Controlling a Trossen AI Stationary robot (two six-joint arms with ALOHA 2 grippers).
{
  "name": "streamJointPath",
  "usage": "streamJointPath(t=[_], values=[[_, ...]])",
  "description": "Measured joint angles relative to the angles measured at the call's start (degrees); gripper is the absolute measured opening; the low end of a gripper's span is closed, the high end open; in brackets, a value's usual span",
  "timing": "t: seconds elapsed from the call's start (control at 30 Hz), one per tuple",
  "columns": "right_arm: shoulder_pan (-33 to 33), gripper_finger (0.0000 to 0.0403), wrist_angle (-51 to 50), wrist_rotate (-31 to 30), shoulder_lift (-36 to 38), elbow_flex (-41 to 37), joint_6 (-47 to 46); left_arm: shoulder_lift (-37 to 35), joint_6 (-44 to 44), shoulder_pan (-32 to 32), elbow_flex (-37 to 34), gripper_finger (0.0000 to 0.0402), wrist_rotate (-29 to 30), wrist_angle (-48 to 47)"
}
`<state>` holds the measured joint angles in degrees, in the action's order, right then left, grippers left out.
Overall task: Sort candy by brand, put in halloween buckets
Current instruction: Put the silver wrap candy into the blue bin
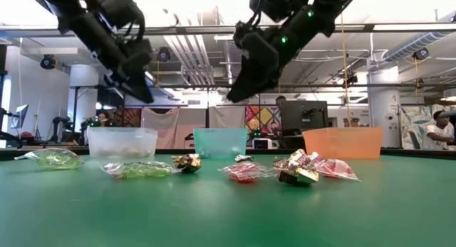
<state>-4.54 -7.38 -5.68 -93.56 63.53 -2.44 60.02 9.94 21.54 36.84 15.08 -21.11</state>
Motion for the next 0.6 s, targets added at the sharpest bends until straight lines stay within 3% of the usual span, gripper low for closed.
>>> streamJointPath(t=[0.33, 0.6], values=[[0.2, 0.0178, 0.5, 1.3, -3.3, -6.4, 1.7, -2.1, -3.1, -17.3, 0.0, 0.0105, 7.5, 7.2], [0.1, 0.0178, 5.9, -0.6, -9.0, -7.0, 4.1, -2.8, -7.0, -22.9, 0.0, 0.0105, 9.0, 12.2]])
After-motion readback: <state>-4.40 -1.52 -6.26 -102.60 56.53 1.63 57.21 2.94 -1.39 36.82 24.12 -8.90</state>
